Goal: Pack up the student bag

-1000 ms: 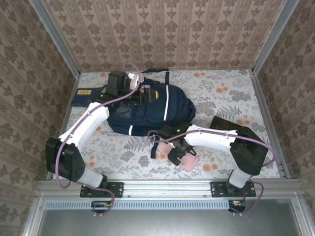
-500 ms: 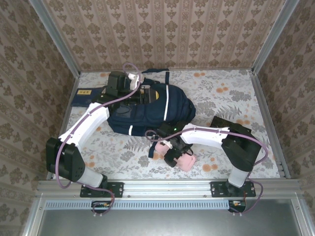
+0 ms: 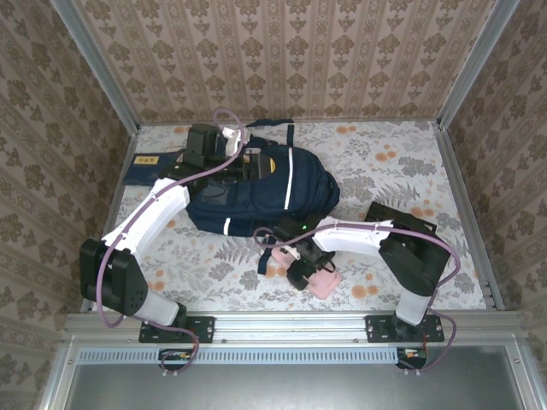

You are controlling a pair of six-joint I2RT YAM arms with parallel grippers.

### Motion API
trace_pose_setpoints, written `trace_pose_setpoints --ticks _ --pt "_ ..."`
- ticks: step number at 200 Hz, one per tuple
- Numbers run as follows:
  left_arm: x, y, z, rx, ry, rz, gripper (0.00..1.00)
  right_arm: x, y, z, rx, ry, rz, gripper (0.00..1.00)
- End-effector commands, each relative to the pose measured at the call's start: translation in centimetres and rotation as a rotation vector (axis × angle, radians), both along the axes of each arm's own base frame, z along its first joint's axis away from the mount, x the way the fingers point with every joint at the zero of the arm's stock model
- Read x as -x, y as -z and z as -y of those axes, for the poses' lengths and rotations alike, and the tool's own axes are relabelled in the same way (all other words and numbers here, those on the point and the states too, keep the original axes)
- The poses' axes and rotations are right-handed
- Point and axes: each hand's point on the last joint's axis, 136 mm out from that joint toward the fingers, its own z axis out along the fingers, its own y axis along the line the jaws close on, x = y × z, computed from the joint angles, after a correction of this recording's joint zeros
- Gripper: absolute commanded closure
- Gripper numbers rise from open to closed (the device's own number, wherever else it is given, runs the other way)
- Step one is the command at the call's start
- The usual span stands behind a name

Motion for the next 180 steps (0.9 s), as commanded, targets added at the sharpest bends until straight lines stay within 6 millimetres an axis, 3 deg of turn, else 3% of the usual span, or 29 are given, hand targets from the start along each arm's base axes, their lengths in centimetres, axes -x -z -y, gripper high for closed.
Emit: trace_pose_setpoints --ticks 1,47,60,85,121,180 --pt "-0.3 -0.9 -1.1 -0.007 -0.057 0.007 0.3 -0.5 -3.2 -0.3 -0.084 0.032 0.075 0.2" --pt "-0.5 0.3 -2.6 -0.008 -0.182 -0.105 0.28 -2.3 -10.8 0.0 -0.291 0.101 0.27 0.19" --pt "-0.3 0.5 -1.9 0.043 -0.178 -0.154 0.27 -3.0 -12.8 0.1 -0.349 0.126 0.324 0.19" --pt "1.5 0.3 1.3 0.154 -0.05 -0.256 0.27 -4.0 -15.6 0.4 -0.427 0.156 0.422 0.19" --pt "3.8 -0.6 4.5 0.236 0.046 -0.296 0.26 -4.6 -17.1 0.6 -0.47 0.174 0.466 0.19" --pt "6.9 -0.3 6.7 0.231 0.137 -0.321 0.26 -5.4 -17.5 1.3 -0.478 0.209 0.494 0.18"
